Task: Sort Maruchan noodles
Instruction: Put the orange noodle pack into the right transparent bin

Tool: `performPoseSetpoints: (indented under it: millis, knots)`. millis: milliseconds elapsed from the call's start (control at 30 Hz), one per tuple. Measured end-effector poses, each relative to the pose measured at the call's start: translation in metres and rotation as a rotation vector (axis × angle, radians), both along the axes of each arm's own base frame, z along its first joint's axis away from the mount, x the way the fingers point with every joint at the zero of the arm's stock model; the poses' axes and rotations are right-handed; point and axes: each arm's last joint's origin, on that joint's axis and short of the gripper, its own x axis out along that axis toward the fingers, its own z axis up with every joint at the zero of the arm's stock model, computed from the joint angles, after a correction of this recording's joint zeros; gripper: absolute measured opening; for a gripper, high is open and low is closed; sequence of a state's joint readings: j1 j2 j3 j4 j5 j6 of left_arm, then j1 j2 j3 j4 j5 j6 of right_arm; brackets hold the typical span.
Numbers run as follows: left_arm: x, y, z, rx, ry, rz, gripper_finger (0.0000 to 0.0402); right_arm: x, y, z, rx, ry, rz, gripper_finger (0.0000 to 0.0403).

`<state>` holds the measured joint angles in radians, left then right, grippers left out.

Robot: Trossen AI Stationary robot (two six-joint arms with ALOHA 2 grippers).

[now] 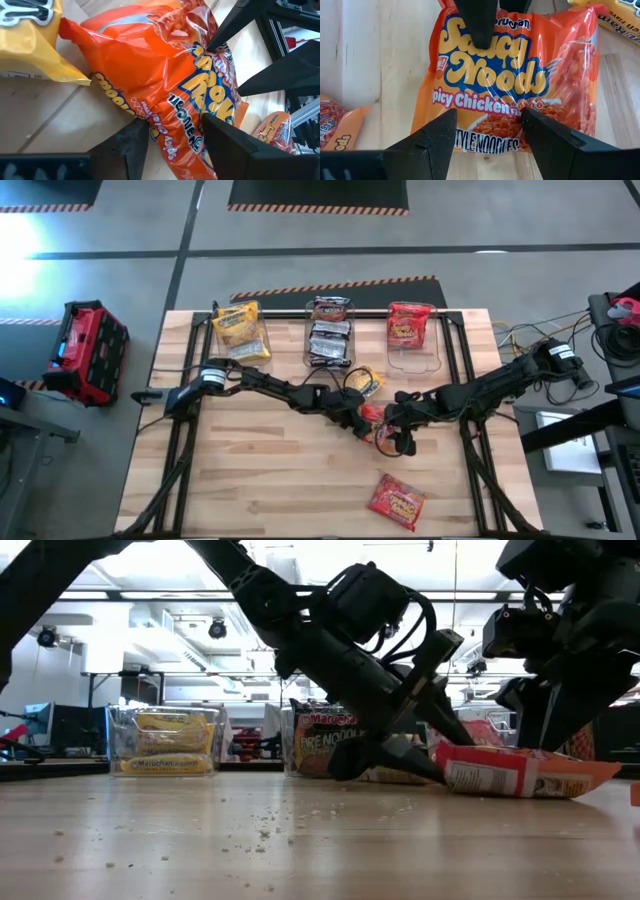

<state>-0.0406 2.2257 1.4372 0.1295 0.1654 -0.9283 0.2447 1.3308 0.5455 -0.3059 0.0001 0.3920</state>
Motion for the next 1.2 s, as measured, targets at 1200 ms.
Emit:
performPoseSetpoints:
  millis: [1200]
  knots:
    - [0.006, -0.004, 0.022, 0.331, -0.202, -0.414, 0.0119, -0.03, -0.009, 0.065, 0.224, -0.157, -0.325, 0.0219]
